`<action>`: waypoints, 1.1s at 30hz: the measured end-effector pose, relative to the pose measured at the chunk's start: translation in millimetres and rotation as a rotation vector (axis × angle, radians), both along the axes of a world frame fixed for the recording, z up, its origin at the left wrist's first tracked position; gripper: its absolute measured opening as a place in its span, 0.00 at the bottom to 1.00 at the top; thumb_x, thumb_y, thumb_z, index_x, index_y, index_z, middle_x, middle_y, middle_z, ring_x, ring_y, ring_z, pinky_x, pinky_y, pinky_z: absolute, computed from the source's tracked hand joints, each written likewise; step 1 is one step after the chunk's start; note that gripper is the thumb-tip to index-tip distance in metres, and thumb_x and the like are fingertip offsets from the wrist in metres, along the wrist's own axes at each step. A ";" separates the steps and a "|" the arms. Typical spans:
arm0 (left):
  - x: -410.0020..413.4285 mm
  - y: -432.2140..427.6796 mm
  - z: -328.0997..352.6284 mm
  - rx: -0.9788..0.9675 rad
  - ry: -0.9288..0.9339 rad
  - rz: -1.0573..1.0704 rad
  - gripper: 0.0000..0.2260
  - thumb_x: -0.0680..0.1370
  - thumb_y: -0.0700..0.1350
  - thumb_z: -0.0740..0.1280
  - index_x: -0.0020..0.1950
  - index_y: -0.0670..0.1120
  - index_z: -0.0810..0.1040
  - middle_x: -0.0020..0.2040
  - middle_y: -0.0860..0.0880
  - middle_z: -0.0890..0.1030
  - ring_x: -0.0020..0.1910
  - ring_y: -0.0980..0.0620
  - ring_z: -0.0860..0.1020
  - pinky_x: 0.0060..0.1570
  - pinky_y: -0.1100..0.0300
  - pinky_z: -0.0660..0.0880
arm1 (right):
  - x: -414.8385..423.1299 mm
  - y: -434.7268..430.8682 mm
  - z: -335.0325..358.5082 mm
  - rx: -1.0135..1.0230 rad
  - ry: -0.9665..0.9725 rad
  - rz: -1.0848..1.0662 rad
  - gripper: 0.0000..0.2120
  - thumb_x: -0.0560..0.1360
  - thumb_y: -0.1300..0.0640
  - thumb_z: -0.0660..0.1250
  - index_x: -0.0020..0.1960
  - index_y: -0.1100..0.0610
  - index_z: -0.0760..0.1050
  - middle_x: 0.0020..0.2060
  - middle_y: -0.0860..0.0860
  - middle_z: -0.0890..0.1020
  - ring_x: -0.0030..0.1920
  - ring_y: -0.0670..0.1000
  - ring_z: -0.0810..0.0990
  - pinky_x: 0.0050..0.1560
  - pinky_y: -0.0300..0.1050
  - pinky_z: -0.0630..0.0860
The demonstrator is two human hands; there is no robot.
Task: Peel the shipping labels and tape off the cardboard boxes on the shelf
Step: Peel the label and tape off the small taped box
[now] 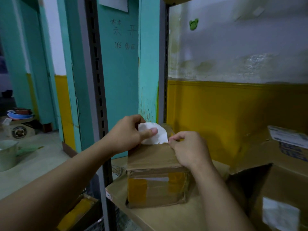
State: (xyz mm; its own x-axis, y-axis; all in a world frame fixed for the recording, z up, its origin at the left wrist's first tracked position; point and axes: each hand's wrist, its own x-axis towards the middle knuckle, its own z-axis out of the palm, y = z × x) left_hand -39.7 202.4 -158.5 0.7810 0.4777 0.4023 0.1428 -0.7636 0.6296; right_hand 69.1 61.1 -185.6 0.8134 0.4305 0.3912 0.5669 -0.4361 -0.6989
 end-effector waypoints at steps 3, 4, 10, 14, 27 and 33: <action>-5.7 1.6 2.7 0.034 0.076 0.000 0.18 0.69 0.57 0.77 0.50 0.51 0.76 0.44 0.50 0.81 0.41 0.52 0.79 0.41 0.54 0.78 | -1.8 -1.8 0.1 0.001 0.022 0.026 0.04 0.76 0.53 0.69 0.47 0.50 0.83 0.38 0.43 0.79 0.37 0.41 0.74 0.30 0.32 0.62; -6.6 1.2 3.7 0.067 0.098 0.013 0.19 0.68 0.58 0.78 0.50 0.52 0.76 0.44 0.51 0.81 0.41 0.52 0.80 0.42 0.54 0.79 | -2.7 -2.6 -0.1 0.005 0.028 0.043 0.04 0.76 0.53 0.69 0.48 0.50 0.83 0.39 0.43 0.80 0.38 0.41 0.74 0.30 0.32 0.62; -4.3 -9.3 25.4 0.255 0.287 0.019 0.18 0.70 0.60 0.75 0.52 0.53 0.74 0.47 0.53 0.79 0.43 0.54 0.79 0.39 0.61 0.76 | -2.6 -6.5 -1.1 0.038 0.062 0.114 0.04 0.75 0.53 0.70 0.48 0.50 0.84 0.45 0.45 0.83 0.44 0.43 0.77 0.33 0.32 0.65; 15.6 -20.6 35.2 0.562 0.488 0.069 0.25 0.67 0.66 0.73 0.54 0.51 0.76 0.46 0.52 0.78 0.45 0.51 0.76 0.40 0.58 0.73 | 0.3 -3.1 -1.5 0.046 0.059 0.130 0.04 0.74 0.54 0.71 0.48 0.51 0.84 0.45 0.45 0.83 0.46 0.45 0.78 0.34 0.34 0.66; 40.0 -2.6 29.5 0.600 0.657 -0.154 0.16 0.78 0.61 0.64 0.38 0.51 0.75 0.35 0.50 0.77 0.33 0.54 0.73 0.34 0.59 0.67 | -1.3 -2.5 -0.6 0.025 0.077 0.140 0.03 0.75 0.52 0.71 0.42 0.48 0.81 0.40 0.44 0.81 0.39 0.41 0.75 0.31 0.36 0.64; 32.7 7.4 18.7 0.349 0.535 -0.262 0.15 0.81 0.56 0.62 0.43 0.47 0.79 0.34 0.51 0.76 0.33 0.55 0.72 0.36 0.60 0.69 | -2.2 -1.0 0.7 0.022 0.079 0.143 0.03 0.75 0.52 0.71 0.45 0.50 0.84 0.39 0.43 0.81 0.39 0.41 0.75 0.32 0.35 0.66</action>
State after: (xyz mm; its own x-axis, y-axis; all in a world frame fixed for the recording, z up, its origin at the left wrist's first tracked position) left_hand -7.0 209.9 -139.7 0.9869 0.1591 0.0252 0.1489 -0.9605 0.2349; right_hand 66.8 60.0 -184.9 0.7732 0.5360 0.3388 0.5647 -0.3390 -0.7525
